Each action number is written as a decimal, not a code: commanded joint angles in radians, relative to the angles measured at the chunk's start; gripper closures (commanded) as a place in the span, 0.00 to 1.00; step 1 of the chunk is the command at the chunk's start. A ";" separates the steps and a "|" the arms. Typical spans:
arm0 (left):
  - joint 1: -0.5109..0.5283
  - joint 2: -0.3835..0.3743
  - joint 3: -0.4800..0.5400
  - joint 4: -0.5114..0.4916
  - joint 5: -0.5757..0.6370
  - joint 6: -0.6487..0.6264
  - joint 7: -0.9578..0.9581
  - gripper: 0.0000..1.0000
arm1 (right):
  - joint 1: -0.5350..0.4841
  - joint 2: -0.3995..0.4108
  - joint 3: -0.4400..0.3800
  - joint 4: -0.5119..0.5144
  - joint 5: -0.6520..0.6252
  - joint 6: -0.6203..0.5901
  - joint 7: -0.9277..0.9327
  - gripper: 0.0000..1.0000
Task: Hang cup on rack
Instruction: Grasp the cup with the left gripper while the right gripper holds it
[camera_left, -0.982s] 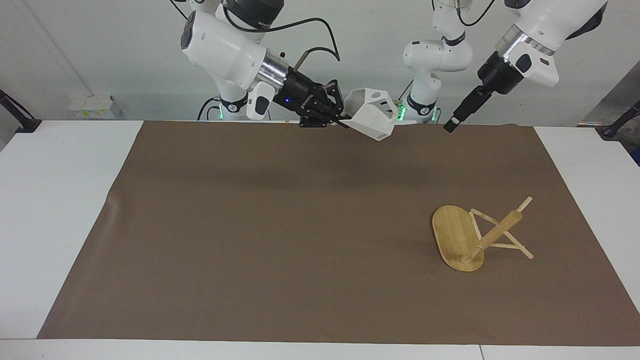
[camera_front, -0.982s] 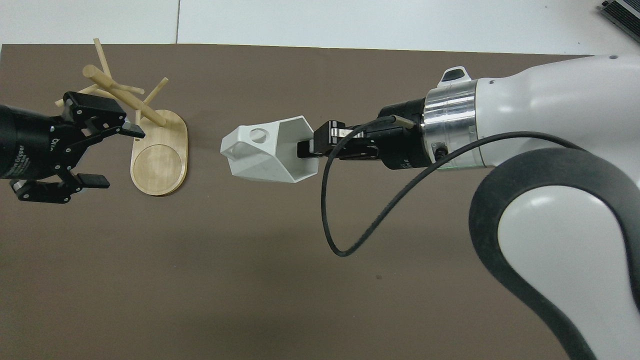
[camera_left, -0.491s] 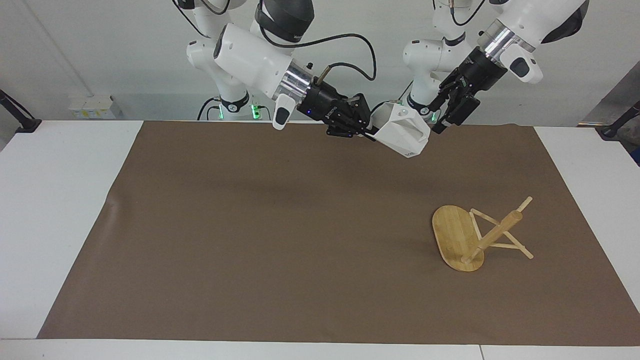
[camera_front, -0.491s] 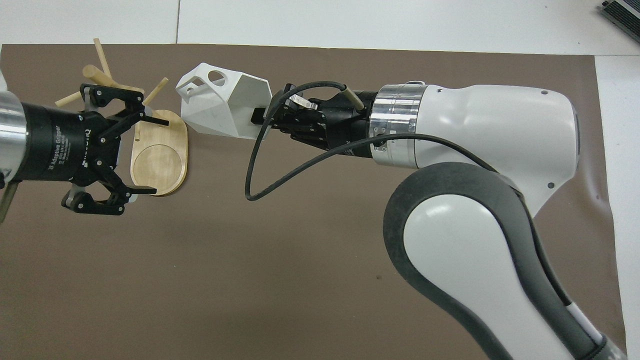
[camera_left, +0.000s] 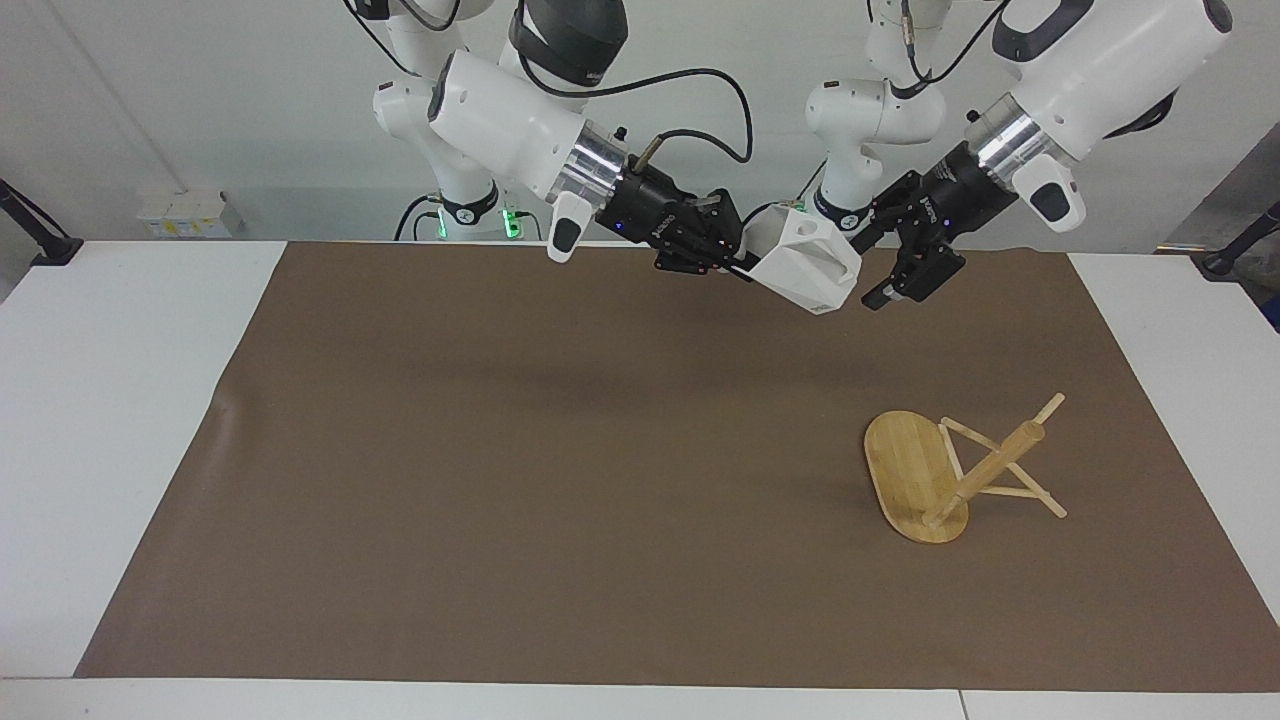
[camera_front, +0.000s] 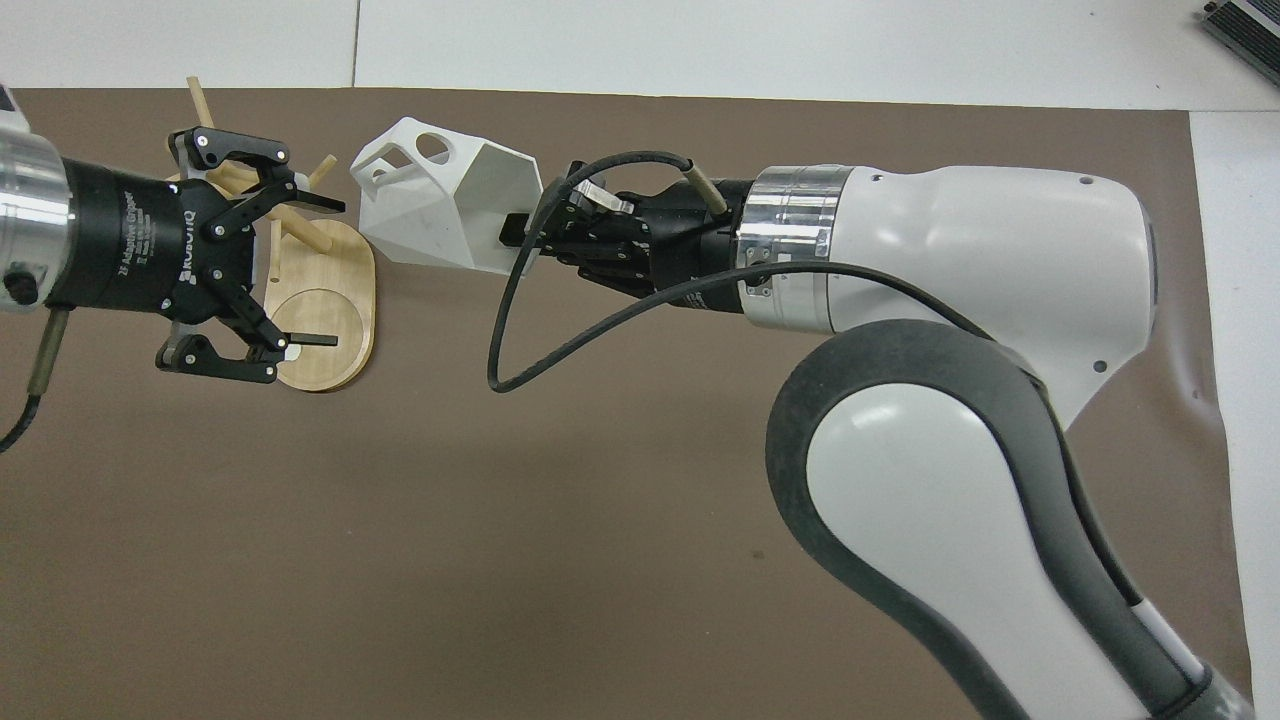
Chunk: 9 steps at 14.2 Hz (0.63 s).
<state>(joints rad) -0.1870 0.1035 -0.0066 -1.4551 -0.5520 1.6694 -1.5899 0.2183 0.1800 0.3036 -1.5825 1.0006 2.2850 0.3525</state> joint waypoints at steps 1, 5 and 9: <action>0.037 0.099 -0.001 0.096 -0.055 -0.065 -0.056 0.00 | -0.010 0.009 0.003 0.022 0.007 -0.073 -0.061 1.00; 0.035 0.107 -0.016 0.122 -0.077 -0.177 -0.096 0.00 | -0.016 0.006 0.002 0.022 -0.003 -0.114 -0.101 1.00; 0.034 0.097 -0.015 0.121 -0.089 -0.266 -0.096 0.00 | -0.014 0.006 0.002 0.021 -0.003 -0.114 -0.101 1.00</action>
<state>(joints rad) -0.1605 0.1987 -0.0191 -1.3547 -0.6226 1.4560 -1.6659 0.2156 0.1799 0.3007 -1.5778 0.9999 2.1939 0.2696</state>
